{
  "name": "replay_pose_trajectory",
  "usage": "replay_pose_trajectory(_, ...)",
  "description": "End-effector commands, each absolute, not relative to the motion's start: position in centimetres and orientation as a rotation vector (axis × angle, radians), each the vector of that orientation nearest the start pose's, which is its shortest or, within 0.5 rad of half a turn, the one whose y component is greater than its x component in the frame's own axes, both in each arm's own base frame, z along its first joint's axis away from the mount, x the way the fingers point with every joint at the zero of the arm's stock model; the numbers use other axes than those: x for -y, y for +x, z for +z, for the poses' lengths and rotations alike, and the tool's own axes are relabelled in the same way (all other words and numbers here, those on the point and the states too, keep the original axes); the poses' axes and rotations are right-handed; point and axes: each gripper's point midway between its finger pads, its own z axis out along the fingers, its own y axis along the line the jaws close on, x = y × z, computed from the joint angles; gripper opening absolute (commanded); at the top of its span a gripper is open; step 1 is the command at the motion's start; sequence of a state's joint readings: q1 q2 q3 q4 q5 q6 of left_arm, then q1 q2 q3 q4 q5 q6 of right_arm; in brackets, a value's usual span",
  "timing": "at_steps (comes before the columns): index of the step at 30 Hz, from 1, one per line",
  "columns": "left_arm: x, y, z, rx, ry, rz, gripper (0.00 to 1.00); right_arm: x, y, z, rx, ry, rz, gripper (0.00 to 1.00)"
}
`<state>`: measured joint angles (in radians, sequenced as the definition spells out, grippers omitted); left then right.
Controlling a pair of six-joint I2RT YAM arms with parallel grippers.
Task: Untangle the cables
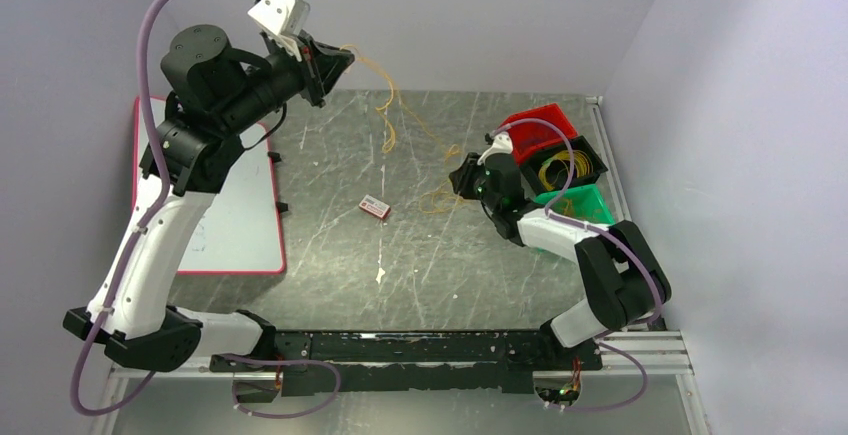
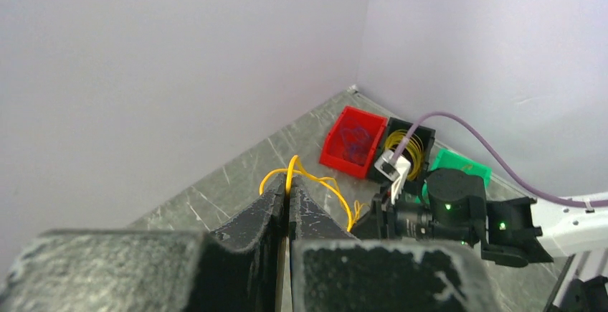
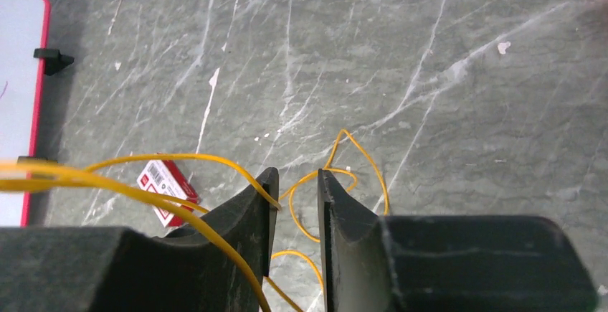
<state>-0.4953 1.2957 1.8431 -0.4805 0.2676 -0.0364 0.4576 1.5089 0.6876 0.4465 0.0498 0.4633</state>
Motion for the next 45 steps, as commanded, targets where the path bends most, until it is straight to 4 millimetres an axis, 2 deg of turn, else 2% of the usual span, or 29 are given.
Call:
replay_pose_trajectory(1,21.0,30.7,54.3,-1.385,0.527,-0.570,0.07,-20.5,38.5,12.0,-1.949,0.022,0.599,0.28)
replay_pose_trajectory(5,20.2,31.1,56.0,-1.355,0.488,-0.529,0.07,-20.7,37.9,10.7,-1.976,0.008,0.614,0.25)
replay_pose_trajectory(13,18.5,31.9,60.2,-1.269,0.409,-0.438,0.07,-20.2,36.5,7.8,-2.040,0.005,0.605,0.26)
replay_pose_trajectory(16,18.3,32.0,61.1,-1.251,0.402,-0.421,0.07,-19.9,35.8,6.8,-2.059,0.009,0.601,0.26)
replay_pose_trajectory(19,18.6,32.0,61.1,-1.242,0.412,-0.431,0.07,-19.8,35.4,6.8,-2.057,0.007,0.610,0.26)
replay_pose_trajectory(24,19.1,32.0,60.7,-1.248,0.429,-0.449,0.07,-20.0,35.3,8.7,-2.015,-0.035,0.624,0.28)
replay_pose_trajectory(26,18.9,32.1,60.8,-1.245,0.422,-0.443,0.07,-19.8,35.3,8.5,-2.026,-0.041,0.607,0.28)
replay_pose_trajectory(32,17.6,31.9,62.5,-1.208,0.384,-0.389,0.07,-19.4,34.3,6.5,-2.072,-0.009,0.631,0.13)
replay_pose_trajectory(40,15.2,31.5,65.3,-1.145,0.317,-0.282,0.07,-19.2,34.0,5.5,-2.093,0.013,0.631,0.00)
replay_pose_trajectory(45,13.0,31.3,67.0,-1.100,0.260,-0.173,0.07,-18.7,33.6,4.5,-2.123,0.022,0.605,0.00)
